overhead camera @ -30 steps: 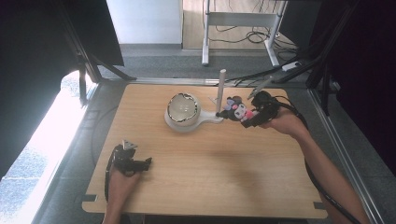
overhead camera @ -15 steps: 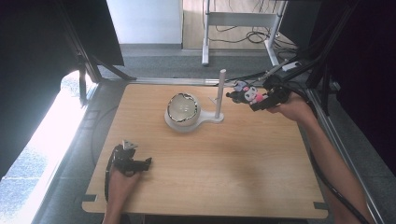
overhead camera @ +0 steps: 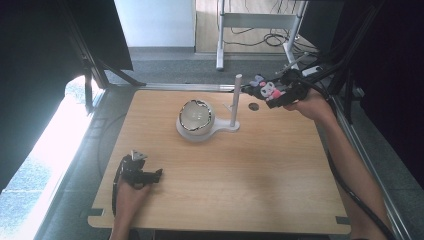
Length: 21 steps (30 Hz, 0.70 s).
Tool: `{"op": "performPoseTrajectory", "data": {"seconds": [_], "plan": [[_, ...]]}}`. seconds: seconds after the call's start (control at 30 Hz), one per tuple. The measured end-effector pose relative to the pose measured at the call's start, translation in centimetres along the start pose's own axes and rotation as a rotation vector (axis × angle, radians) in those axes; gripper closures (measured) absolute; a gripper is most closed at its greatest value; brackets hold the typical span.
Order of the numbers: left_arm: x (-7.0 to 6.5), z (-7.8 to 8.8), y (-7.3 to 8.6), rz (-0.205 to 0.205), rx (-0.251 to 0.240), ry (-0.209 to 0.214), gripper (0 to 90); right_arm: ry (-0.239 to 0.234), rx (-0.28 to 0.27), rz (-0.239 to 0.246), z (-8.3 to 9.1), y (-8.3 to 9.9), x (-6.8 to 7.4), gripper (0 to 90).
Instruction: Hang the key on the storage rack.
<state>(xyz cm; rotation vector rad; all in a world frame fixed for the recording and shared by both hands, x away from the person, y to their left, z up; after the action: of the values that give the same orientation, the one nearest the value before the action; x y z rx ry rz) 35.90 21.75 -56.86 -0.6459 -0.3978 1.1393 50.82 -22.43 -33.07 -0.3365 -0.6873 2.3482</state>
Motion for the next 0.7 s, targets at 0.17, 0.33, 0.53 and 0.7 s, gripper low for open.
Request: {"op": "performPoseTrajectory", "data": {"seconds": [0.17,0.33,0.53,0.7], "plan": [[0.0,0.0,0.0,0.0,0.0,0.0,0.0,-0.003,-0.006,0.013,-0.1,-0.8,0.6,45.8],[0.0,0.0,0.0,0.0,0.0,0.0,0.0,-0.04,-0.001,0.028,-0.7,-1.1,1.7,45.8],[0.0,0.0,0.0,-0.001,-0.001,-0.001,0.0,-0.08,0.029,0.037,-2.4,-0.5,2.9,45.8],[0.0,0.0,0.0,0.0,-0.004,-0.002,0.1,-0.105,0.035,0.034,-3.8,0.0,3.2,45.7]]}}
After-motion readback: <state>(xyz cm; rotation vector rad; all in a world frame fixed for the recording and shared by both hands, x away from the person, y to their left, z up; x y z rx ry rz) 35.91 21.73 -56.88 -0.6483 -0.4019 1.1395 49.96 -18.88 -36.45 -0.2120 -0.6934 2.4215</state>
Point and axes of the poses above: each handheld gripper's, and its own axes: z roughly backward along the jaws, y roughly out of its underside, x roughly to its left, the point moved 6 cm from there along -z, roughly forward along the jaws
